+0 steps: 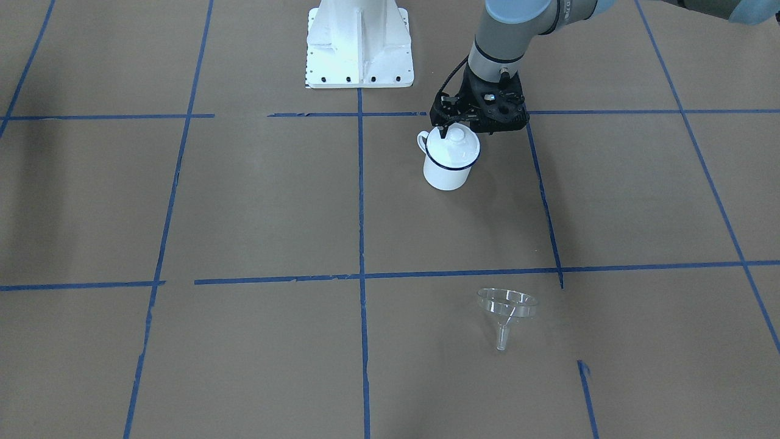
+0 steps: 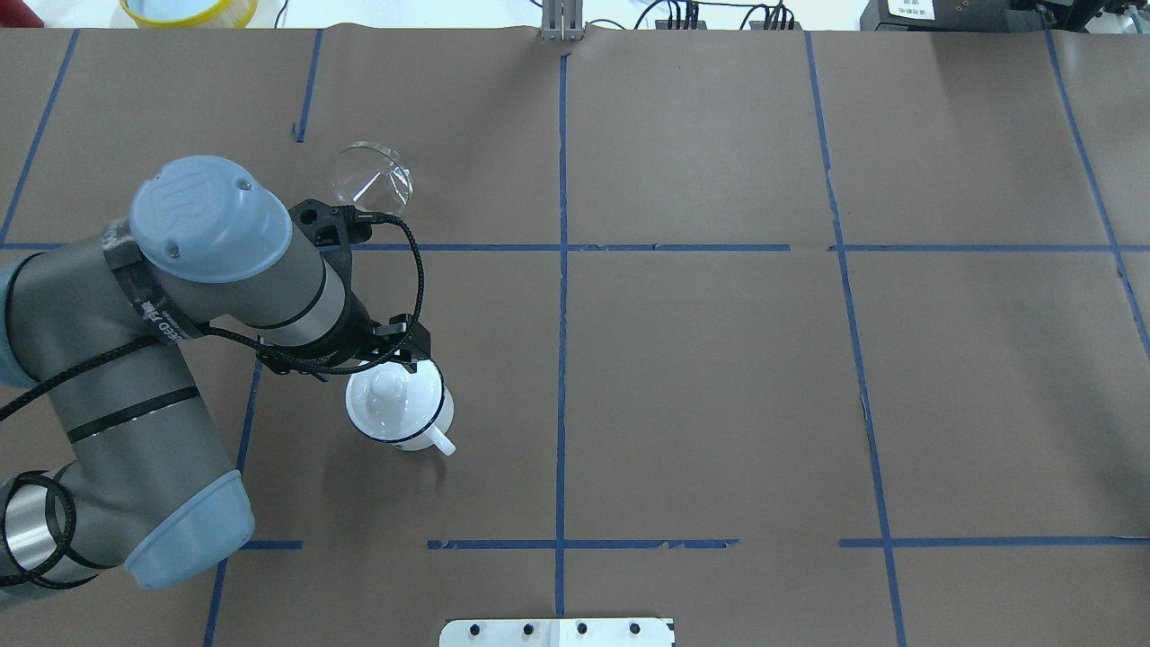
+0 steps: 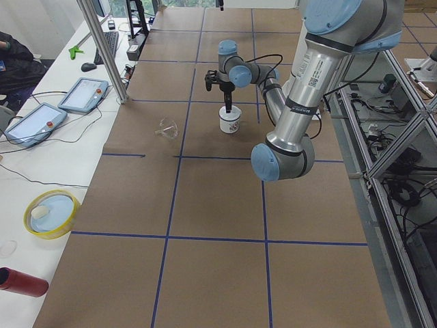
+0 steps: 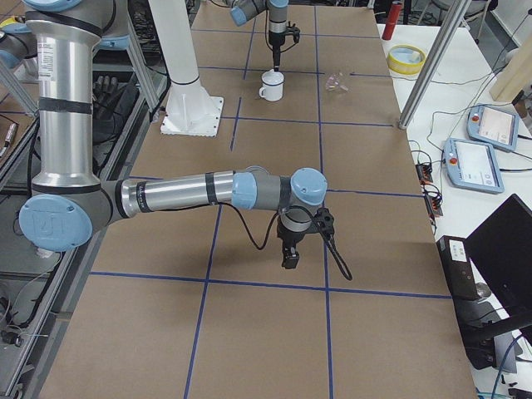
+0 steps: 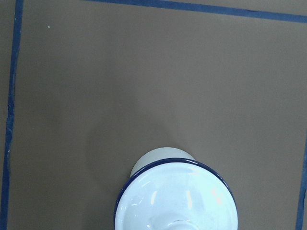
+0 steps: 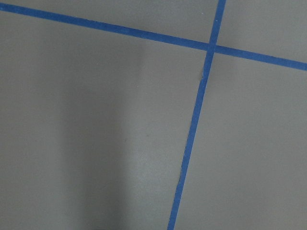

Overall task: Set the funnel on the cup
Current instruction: 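Move the left gripper over the white lid on the mug, then grasp the white lid's knob with the left gripper and lift it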

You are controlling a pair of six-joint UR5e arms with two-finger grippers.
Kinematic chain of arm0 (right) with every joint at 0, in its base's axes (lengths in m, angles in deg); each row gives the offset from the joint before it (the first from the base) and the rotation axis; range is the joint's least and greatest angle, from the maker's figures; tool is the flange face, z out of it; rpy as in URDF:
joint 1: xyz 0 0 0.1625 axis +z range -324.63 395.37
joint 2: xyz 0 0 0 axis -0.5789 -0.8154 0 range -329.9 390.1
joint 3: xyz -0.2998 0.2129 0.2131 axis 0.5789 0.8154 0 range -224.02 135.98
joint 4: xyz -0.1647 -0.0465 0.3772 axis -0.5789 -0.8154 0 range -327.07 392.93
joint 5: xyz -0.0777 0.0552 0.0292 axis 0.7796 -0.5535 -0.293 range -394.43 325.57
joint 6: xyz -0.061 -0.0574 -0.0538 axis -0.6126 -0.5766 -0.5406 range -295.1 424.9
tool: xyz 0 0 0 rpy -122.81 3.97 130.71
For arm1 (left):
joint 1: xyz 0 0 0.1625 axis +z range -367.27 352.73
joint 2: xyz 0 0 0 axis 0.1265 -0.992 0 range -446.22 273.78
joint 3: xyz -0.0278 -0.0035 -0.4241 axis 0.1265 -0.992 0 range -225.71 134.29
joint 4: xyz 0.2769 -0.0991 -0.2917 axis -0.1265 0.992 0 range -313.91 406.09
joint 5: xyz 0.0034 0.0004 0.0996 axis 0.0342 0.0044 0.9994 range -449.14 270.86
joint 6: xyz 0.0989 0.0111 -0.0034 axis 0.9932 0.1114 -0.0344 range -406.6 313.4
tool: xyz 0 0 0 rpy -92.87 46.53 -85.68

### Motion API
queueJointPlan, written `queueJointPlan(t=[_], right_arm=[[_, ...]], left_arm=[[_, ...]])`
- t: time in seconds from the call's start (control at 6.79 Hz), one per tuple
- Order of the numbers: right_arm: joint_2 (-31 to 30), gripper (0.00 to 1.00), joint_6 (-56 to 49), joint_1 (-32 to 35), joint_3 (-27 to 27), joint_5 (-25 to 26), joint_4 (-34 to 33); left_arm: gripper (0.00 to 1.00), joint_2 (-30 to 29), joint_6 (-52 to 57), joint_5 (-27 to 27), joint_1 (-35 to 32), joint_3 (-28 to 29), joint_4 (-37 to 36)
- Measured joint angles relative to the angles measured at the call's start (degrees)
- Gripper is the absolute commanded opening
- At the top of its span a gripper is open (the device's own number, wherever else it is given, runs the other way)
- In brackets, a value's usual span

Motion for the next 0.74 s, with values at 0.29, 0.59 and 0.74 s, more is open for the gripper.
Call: queueJointPlan(t=[0.29, 0.59, 0.74], right_arm=[[0.0, 1.00, 0.0, 0.0, 0.0, 0.0, 0.0], [0.0, 1.00, 0.0, 0.0, 0.0, 0.0, 0.0], [0.0, 1.00, 0.0, 0.0, 0.0, 0.0, 0.0]], left_arm=[[0.89, 0.0, -0.7, 0.0, 0.6, 1.0, 0.7], [0.76, 0.0, -1.7, 0.0, 0.7, 1.9, 2.3], [0.64, -0.1, -2.3, 0.0, 0.9, 2.1, 2.6]])
